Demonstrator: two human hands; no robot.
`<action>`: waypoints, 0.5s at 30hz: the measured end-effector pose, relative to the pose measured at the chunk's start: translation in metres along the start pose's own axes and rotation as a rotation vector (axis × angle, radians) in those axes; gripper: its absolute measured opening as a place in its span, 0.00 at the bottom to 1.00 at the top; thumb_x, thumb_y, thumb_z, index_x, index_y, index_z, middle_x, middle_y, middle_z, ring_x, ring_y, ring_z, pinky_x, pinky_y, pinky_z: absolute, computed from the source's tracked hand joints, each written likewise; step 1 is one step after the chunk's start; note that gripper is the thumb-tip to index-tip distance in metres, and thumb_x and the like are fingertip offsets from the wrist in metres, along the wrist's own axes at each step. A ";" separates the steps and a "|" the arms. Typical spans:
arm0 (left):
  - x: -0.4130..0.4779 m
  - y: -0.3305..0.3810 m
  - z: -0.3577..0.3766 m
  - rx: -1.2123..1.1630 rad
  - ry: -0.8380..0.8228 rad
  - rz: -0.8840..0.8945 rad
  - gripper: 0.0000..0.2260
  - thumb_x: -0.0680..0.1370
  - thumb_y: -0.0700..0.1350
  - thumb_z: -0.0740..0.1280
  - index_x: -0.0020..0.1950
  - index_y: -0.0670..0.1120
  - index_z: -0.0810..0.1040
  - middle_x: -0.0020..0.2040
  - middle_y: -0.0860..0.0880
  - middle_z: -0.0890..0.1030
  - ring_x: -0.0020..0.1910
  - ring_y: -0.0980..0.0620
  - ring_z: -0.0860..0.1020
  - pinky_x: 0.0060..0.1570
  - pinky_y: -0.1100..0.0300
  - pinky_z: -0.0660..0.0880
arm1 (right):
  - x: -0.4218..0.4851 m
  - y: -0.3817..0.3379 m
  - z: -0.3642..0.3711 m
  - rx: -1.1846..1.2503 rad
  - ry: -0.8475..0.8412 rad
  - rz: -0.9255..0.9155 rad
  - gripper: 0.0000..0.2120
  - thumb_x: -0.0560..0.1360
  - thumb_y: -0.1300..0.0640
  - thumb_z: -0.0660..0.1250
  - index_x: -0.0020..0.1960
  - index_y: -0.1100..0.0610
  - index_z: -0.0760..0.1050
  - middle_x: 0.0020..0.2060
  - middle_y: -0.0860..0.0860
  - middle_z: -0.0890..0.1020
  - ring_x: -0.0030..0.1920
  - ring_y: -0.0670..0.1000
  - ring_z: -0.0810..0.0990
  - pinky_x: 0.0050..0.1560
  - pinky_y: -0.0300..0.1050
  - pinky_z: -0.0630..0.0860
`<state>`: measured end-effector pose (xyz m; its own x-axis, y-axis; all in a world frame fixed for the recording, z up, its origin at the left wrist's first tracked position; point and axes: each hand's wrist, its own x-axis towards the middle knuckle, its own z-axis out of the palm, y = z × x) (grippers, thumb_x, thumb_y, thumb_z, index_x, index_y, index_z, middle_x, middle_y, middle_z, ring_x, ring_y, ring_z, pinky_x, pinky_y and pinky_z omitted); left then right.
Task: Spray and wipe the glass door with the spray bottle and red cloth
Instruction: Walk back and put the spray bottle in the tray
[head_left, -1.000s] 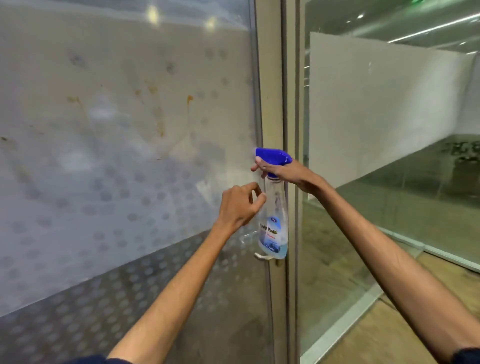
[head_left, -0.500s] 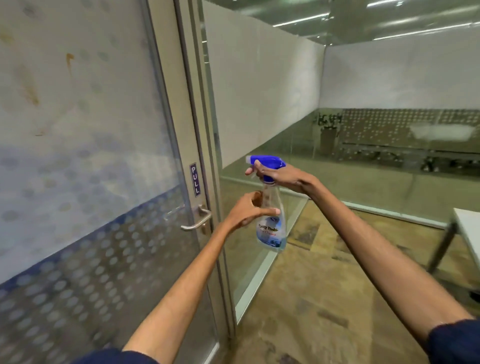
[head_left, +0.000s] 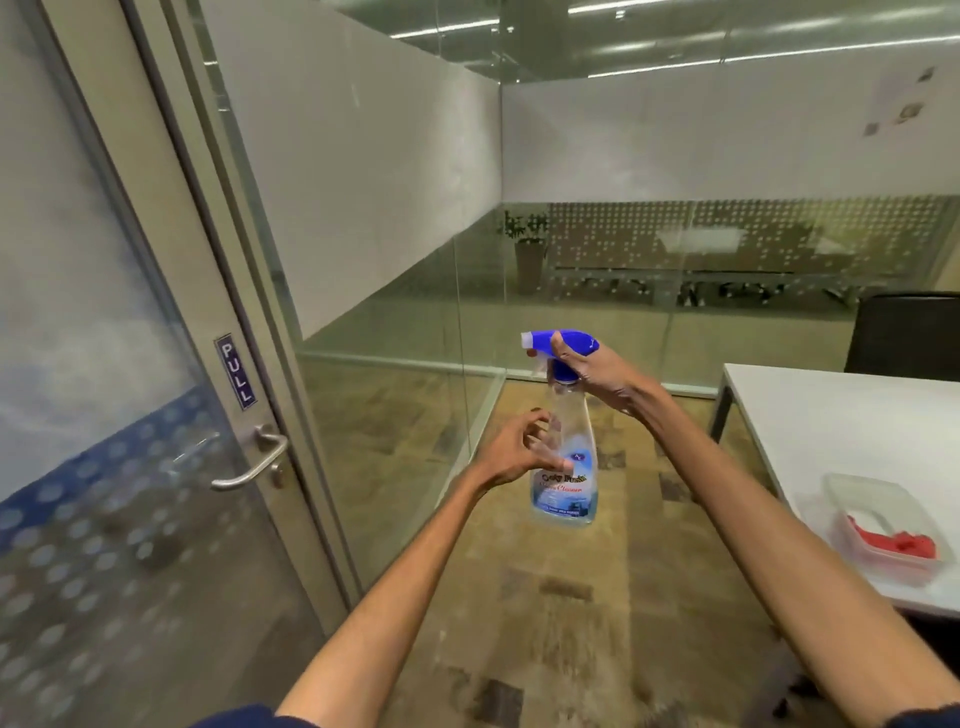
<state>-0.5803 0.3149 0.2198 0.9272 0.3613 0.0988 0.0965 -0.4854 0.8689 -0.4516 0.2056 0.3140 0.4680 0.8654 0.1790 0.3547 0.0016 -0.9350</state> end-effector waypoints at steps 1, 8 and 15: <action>0.008 0.001 0.010 -0.005 -0.003 0.008 0.23 0.65 0.45 0.82 0.55 0.56 0.77 0.52 0.46 0.81 0.48 0.51 0.79 0.47 0.62 0.79 | -0.004 0.008 -0.010 0.025 0.062 0.013 0.28 0.71 0.35 0.63 0.51 0.61 0.78 0.36 0.52 0.79 0.35 0.46 0.77 0.38 0.37 0.76; 0.071 0.016 0.080 0.030 -0.033 0.029 0.29 0.64 0.47 0.82 0.63 0.44 0.78 0.55 0.44 0.82 0.52 0.43 0.80 0.51 0.51 0.78 | -0.036 0.065 -0.110 0.122 0.200 0.134 0.17 0.74 0.52 0.75 0.56 0.63 0.81 0.52 0.59 0.86 0.53 0.55 0.85 0.63 0.55 0.79; 0.124 0.043 0.160 0.037 -0.083 0.042 0.27 0.65 0.47 0.82 0.60 0.44 0.78 0.51 0.46 0.82 0.46 0.54 0.78 0.40 0.73 0.73 | -0.067 0.101 -0.197 0.103 0.256 0.147 0.14 0.72 0.64 0.75 0.57 0.57 0.80 0.51 0.53 0.85 0.54 0.53 0.84 0.54 0.44 0.81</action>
<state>-0.4029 0.2113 0.1920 0.9574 0.2735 0.0928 0.0688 -0.5282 0.8463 -0.2880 0.0488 0.2676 0.7016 0.7057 0.0985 0.1900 -0.0521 -0.9804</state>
